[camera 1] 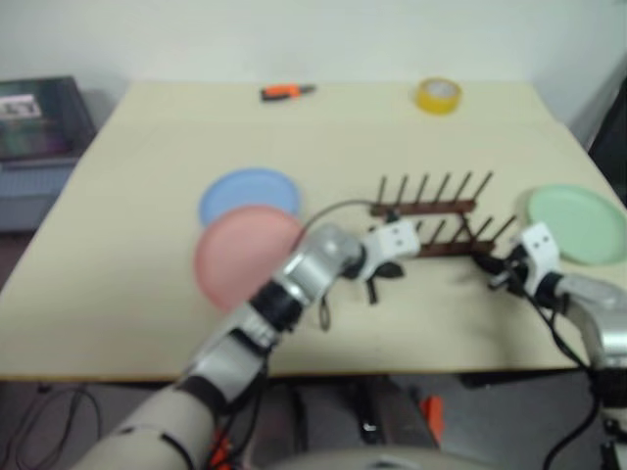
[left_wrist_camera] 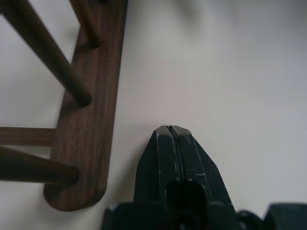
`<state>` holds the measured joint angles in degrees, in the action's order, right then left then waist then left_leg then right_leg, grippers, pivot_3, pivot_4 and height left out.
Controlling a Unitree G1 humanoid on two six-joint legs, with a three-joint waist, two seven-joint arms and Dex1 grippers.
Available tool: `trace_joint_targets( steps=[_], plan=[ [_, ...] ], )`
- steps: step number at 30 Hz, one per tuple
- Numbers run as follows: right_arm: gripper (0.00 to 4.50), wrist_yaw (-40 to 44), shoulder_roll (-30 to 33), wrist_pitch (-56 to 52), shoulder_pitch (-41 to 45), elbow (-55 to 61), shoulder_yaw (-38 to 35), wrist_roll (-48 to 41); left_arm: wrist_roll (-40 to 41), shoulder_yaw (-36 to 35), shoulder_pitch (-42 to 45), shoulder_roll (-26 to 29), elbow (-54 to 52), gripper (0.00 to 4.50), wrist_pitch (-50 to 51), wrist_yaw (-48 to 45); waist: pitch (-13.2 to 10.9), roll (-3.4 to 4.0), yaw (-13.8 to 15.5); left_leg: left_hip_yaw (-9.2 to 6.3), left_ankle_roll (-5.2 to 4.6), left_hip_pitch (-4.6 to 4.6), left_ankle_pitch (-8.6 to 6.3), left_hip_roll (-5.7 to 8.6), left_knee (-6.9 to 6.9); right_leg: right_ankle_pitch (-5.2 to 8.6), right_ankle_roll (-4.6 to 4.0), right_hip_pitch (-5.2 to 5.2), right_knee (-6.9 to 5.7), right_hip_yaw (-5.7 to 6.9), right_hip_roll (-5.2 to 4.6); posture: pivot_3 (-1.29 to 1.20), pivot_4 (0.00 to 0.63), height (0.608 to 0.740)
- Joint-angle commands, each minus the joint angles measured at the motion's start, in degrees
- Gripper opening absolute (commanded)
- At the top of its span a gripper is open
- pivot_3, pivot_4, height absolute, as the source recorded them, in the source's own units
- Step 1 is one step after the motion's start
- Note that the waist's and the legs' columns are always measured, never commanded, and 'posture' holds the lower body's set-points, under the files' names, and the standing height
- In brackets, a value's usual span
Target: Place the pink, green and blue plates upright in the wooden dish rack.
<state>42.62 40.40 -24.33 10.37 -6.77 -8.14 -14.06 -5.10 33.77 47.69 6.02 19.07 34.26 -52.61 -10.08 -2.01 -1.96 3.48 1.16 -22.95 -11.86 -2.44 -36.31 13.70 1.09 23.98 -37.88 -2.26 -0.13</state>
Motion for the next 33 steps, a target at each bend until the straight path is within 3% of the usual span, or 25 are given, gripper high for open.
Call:
trace_joint_targets(
  steps=[1, 18, 33],
  plan=[
    [0.01, -1.84, -1.84, 3.05, 1.7, -2.37, 0.96, 1.8, -0.65, -1.37, 1.71, -1.37, 0.81, 0.0, -1.49, 2.07, 0.01, -0.02, -0.09, 0.0, 0.0, 0.01, 0.0, 0.0, -0.01, 0.0, 0.0, -0.01, -0.01, 0.0, 0.0, 0.0, 0.15, 0.74],
    [0.01, -3.11, -7.09, 6.6, 7.01, -6.26, 3.32, 4.28, -2.94, -5.05, 4.71, -2.67, 9.18, 0.0, -4.88, 10.2, 0.02, -0.04, -0.93, 0.01, 0.0, 0.04, 0.0, 0.0, -0.08, -0.07, 0.1, -0.08, 0.01, -0.04, 0.01, 0.0, 0.15, 0.74],
    [0.01, -7.84, -11.09, 15.89, 12.08, -13.19, 4.81, 8.36, -4.01, -9.8, 8.13, -4.55, 18.65, 0.0, -9.86, 19.01, 0.02, -0.04, -1.19, 0.06, 0.0, -0.02, 0.0, 0.0, -0.03, -0.08, 0.11, -0.02, 0.06, -0.06, 0.0, 0.0, 0.15, 0.74]
  ],
)
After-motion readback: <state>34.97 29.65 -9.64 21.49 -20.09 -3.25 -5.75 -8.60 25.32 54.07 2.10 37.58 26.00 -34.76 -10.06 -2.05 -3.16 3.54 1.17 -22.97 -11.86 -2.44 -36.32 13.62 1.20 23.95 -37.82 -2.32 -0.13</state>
